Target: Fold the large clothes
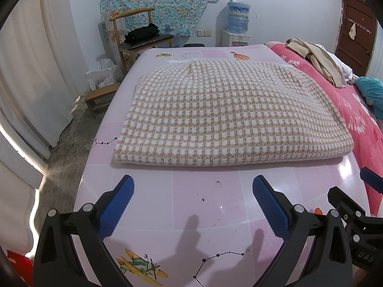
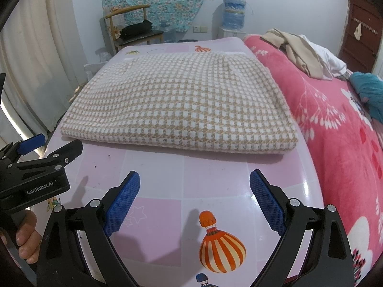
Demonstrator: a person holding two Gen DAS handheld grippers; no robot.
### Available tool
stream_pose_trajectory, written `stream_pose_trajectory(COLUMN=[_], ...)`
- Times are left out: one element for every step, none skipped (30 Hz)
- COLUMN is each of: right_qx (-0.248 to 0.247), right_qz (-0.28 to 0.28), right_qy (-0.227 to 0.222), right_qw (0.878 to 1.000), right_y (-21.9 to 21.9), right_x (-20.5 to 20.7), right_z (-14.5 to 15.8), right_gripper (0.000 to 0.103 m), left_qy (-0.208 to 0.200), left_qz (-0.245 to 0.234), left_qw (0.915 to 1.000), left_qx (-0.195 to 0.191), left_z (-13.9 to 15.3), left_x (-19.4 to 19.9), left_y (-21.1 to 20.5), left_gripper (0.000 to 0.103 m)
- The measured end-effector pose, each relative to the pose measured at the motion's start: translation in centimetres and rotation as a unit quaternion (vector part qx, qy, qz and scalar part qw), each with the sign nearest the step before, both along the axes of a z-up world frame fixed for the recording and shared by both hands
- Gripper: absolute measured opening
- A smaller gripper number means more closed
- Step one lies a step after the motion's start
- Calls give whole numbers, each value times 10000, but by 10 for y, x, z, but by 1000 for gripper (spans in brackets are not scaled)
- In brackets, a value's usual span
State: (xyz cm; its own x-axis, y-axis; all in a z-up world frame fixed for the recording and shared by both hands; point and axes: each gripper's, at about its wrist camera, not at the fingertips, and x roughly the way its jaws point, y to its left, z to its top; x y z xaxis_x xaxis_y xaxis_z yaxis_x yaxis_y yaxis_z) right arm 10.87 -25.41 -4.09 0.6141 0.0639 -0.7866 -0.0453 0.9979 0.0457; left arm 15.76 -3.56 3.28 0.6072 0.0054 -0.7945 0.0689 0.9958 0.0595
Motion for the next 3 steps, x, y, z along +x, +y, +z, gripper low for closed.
stream_pose_trajectory(right_qx=[-4,-4,-4], right_qz=[-4,-1,-3], right_qy=[2,4,12], right_qw=[10000,10000,10000], right_y=[0,0,0], right_x=[0,0,0], right_z=[0,0,0], right_gripper=[89,89,89], left_qy=[-1,-1,2], left_qz=[0,0,-2], left_qw=[10000,10000,10000], left_qx=[-2,-7,-9], left_z=[0,0,0], left_x=[0,0,0], left_y=[0,0,0], left_gripper=[97,97,97])
